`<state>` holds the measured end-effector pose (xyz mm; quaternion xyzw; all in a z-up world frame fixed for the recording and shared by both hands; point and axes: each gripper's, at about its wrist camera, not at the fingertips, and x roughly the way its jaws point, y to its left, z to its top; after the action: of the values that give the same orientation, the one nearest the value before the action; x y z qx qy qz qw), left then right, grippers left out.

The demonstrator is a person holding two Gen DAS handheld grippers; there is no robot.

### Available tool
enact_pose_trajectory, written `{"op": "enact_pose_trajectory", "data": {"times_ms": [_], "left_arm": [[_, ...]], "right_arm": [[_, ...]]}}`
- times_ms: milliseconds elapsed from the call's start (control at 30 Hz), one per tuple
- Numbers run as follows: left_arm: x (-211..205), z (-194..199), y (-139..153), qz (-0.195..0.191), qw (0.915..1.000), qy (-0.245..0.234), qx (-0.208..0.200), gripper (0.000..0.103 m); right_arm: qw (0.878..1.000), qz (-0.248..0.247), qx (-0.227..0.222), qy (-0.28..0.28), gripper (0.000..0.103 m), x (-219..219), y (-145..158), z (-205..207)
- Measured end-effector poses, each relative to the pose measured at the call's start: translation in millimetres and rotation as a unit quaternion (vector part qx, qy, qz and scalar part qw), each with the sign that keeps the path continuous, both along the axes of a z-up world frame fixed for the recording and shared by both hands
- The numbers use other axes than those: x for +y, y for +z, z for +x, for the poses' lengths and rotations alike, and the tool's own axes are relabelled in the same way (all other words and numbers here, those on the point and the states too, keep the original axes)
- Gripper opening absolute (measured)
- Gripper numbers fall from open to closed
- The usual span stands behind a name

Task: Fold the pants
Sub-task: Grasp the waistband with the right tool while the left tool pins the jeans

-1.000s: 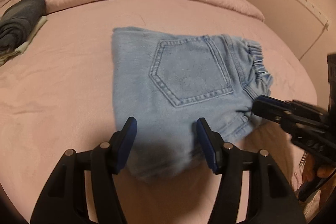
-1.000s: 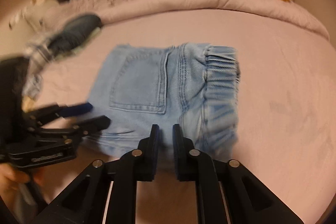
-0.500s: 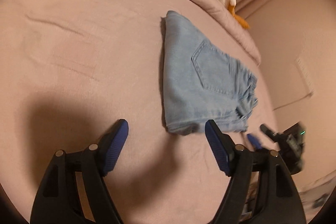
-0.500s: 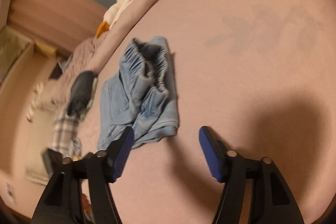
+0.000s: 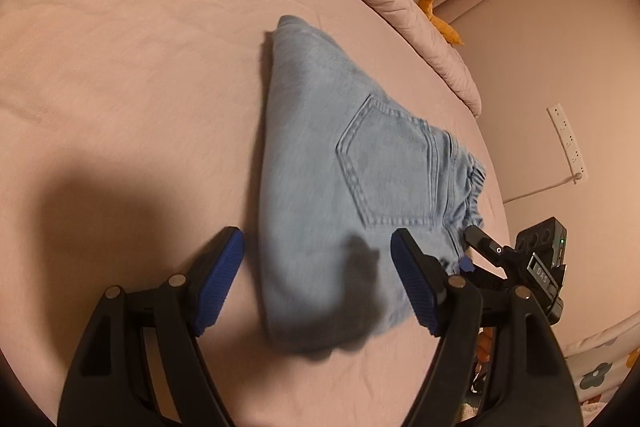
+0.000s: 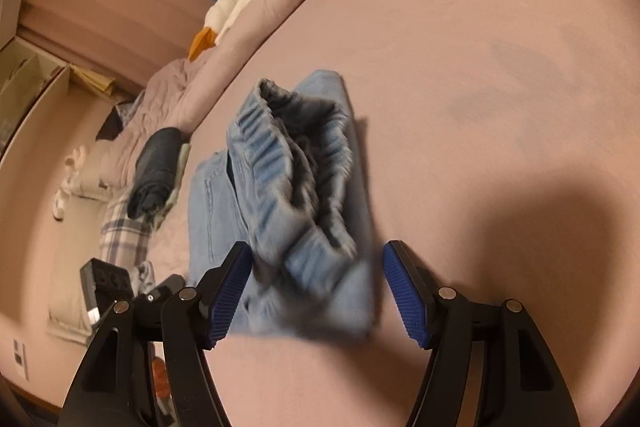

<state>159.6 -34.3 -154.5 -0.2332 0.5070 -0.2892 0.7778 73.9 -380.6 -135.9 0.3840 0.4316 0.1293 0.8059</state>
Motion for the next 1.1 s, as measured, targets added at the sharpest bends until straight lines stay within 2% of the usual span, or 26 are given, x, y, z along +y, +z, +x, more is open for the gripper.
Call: {"op": "enact_pose_trajectory", "data": {"times_ms": [267, 400, 600, 800, 1100], "left_arm": [[-18.8, 29.4, -3.4, 0.005, 0.9999, -0.003, -0.009, 0.076], [-29.7, 36.0, -2.2, 0.030, 0.9992, -0.017, -0.019, 0.076], [-40.9, 35.7, -2.7, 0.074, 0.9955, -0.034, -0.049, 0.076], [-41.7, 35.1, -4.7, 0.085, 0.9939, -0.037, -0.059, 0.076], [-45.8, 32.1, -4.4, 0.102, 0.9912, -0.041, -0.073, 0.076]], "right_arm": [[0.999, -0.029, -0.013, 0.034, 0.072, 14.9, 0.1, 32.8], [0.998, -0.030, -0.017, 0.047, 0.072, 14.1, -2.2, 41.1], [0.997, -0.038, -0.031, 0.057, 0.072, 18.3, -2.7, 45.8], [0.996, -0.060, -0.035, 0.059, 0.072, 24.2, -0.5, 46.5], [0.996, -0.065, -0.034, 0.059, 0.072, 25.5, 0.5, 46.9]]}}
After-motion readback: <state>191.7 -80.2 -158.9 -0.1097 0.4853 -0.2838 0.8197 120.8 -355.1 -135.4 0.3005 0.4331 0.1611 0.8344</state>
